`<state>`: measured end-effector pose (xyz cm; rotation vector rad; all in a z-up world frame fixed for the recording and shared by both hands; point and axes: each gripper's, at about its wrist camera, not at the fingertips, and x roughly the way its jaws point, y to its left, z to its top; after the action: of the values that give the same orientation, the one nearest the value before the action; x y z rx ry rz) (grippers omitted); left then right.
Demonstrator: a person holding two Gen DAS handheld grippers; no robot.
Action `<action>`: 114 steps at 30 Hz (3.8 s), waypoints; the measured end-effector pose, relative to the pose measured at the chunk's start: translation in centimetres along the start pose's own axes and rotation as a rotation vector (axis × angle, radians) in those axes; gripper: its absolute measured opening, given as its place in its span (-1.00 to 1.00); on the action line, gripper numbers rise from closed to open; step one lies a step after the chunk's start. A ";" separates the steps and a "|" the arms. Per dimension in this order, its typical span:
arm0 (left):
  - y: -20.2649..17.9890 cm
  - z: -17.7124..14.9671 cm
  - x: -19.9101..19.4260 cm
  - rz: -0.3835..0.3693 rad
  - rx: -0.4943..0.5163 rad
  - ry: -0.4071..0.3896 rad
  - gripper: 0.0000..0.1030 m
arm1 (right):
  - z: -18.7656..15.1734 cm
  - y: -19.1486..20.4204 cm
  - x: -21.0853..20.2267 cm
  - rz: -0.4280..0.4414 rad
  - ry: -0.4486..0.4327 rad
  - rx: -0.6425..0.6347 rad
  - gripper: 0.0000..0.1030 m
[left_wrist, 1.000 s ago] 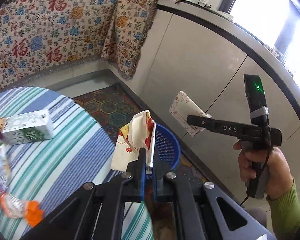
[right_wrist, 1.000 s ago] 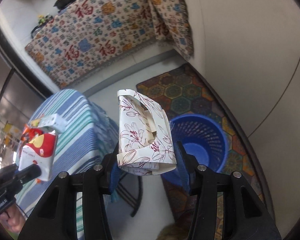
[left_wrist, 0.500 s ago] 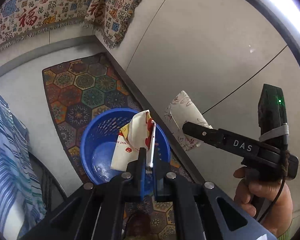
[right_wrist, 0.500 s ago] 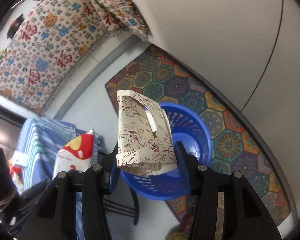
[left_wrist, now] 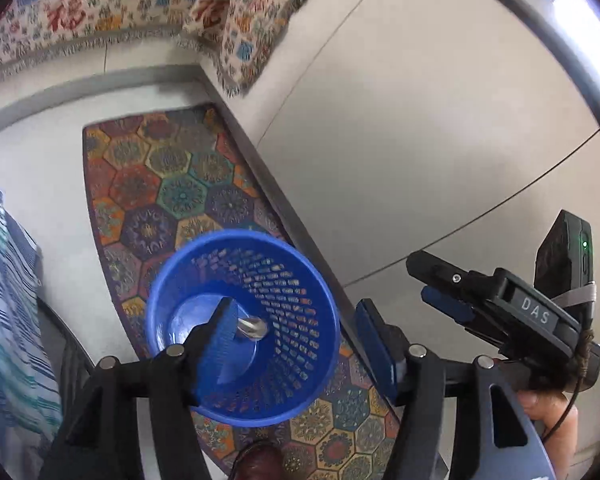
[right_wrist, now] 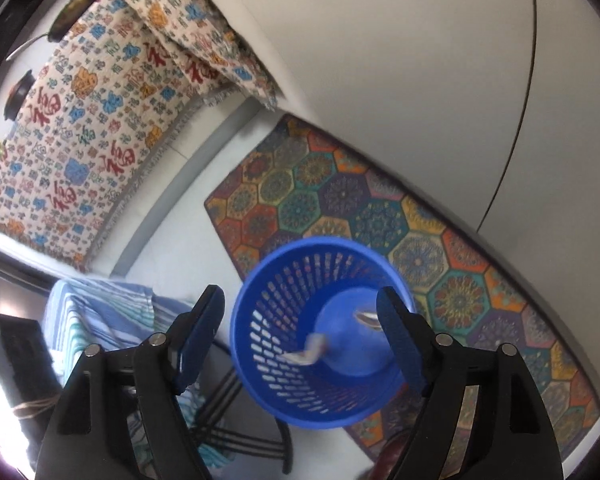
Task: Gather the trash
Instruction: 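Release the white paper wrapper from the left tool into the wastebasket, then grasp the clear cartoon plastic box with the left tool while the right tool grasps the orange-white bun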
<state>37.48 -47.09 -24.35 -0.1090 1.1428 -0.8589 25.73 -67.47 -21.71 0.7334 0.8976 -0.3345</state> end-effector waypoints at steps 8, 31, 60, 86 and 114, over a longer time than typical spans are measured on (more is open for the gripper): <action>-3.0 -1.2 -13.1 0.043 0.093 -0.221 0.23 | -1.5 6.4 -10.3 -0.049 -0.357 -0.197 0.86; 19.8 -25.0 -35.6 0.644 -0.084 -0.194 0.39 | -29.9 30.0 -8.1 0.202 -0.040 -0.860 0.96; 25.4 -22.6 -36.8 0.658 -0.094 -0.190 1.00 | -33.2 36.3 -1.3 0.147 0.099 -1.001 0.99; 27.6 -20.7 -38.6 0.601 -0.093 -0.212 0.24 | -32.9 36.5 -0.8 0.156 0.103 -0.998 0.99; 26.6 -23.7 -40.4 0.585 -0.095 -0.221 0.41 | -33.7 43.5 -2.2 0.383 0.250 -1.182 0.77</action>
<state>26.48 5.24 -17.57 0.0529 0.9335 -0.2647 28.64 -12.95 -14.70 -0.1762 0.9782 0.6231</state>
